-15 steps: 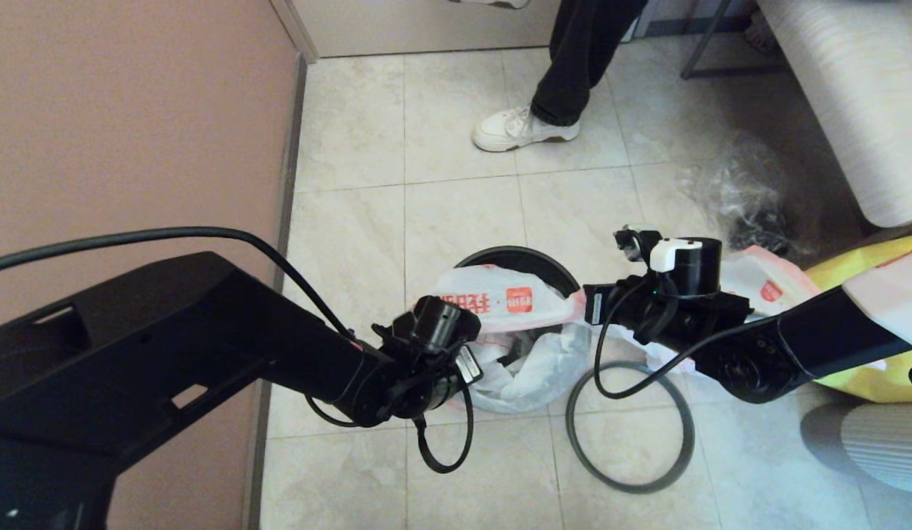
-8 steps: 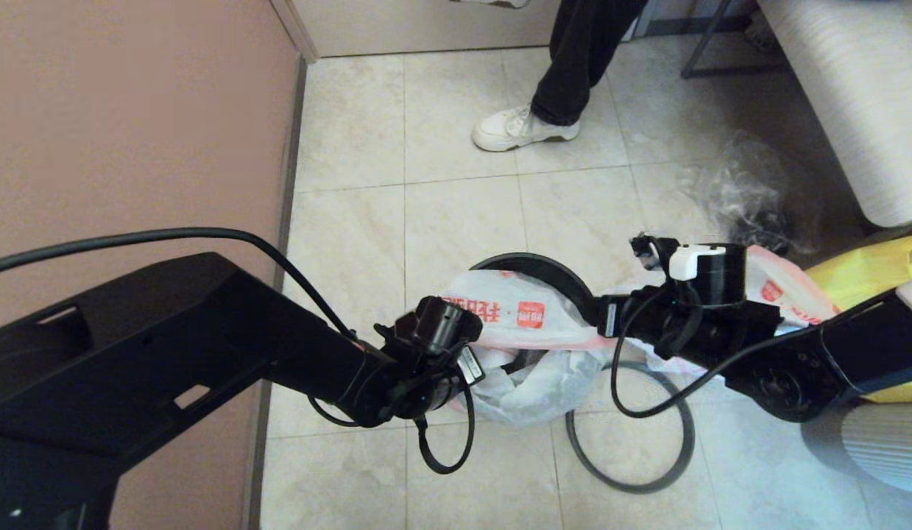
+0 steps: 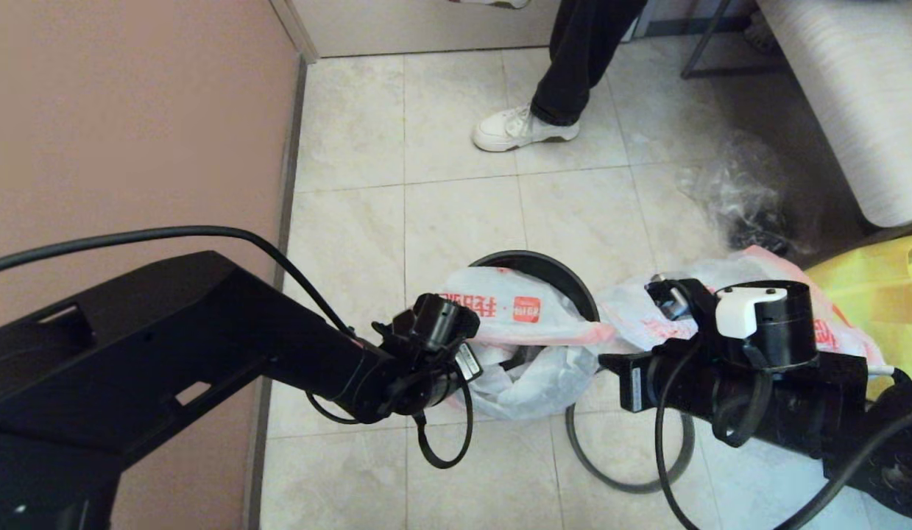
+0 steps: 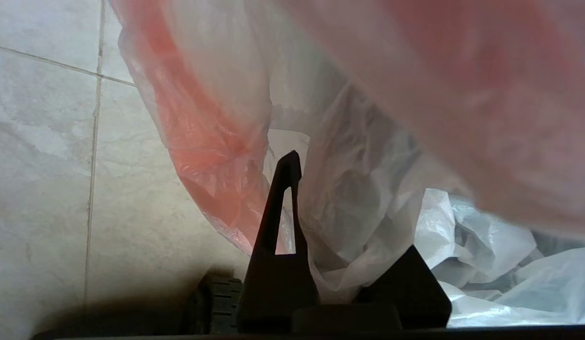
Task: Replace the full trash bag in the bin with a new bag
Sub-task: Put the new garbage bag on the trash can
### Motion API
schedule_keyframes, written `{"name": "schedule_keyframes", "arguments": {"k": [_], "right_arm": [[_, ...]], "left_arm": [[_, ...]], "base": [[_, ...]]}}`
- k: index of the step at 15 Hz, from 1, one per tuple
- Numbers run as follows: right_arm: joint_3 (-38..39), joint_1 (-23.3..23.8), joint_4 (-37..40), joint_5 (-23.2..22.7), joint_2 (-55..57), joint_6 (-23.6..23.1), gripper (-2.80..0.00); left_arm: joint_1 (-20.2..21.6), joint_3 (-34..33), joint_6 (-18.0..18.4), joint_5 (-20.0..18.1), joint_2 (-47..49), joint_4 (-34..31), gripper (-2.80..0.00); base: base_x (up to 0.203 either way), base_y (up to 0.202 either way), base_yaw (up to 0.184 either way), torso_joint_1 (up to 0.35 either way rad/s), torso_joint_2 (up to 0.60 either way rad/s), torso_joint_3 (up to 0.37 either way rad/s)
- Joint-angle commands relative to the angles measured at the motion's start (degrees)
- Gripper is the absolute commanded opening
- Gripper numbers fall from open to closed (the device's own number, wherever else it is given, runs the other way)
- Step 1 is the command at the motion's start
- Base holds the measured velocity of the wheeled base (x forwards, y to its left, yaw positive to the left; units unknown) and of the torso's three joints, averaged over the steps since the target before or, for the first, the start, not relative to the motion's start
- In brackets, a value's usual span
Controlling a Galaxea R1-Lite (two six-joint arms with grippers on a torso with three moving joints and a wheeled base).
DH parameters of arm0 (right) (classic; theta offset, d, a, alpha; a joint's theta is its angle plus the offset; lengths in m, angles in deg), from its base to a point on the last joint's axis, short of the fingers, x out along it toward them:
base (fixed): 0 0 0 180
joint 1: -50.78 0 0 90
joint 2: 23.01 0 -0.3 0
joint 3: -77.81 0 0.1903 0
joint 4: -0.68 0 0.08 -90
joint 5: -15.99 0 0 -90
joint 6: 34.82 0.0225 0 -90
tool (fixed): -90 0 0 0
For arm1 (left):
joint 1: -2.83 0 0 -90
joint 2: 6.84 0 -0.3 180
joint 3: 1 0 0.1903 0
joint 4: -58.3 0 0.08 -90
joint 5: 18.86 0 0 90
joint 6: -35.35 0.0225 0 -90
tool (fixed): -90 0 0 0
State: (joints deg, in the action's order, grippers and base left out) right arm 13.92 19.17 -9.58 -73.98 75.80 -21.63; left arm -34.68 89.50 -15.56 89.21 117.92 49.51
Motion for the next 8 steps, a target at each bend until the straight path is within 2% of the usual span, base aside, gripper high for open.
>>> {"name": "schedule_keyframes", "arguments": {"k": [1,4,6,8], "right_arm": [[0.0,-0.8,-0.3,-1.1,3.5,0.0,-2.8],[-2.1,-0.7,-4.3,-4.6,11.0,-0.2,-2.8],[-3.7,-1.0,-7.0,-5.1,15.1,-0.5,-2.8],[-6.2,-1.0,-7.5,-4.9,17.7,-0.9,-2.8]], "left_arm": [[0.1,-0.1,-0.3,0.1,0.0,0.1,-2.8],[0.1,0.0,-0.3,0.0,0.0,0.1,-2.8],[0.2,0.0,-0.3,0.0,-0.2,0.1,-2.8],[0.4,-0.1,-0.5,-2.0,-1.2,0.0,-2.8]], "base": [[0.0,0.0,0.0,0.0,0.0,0.0],[0.0,0.0,0.0,0.0,0.0,0.0],[0.0,0.0,0.0,0.0,0.0,0.0],[0.0,0.0,0.0,0.0,0.0,0.0]]}}
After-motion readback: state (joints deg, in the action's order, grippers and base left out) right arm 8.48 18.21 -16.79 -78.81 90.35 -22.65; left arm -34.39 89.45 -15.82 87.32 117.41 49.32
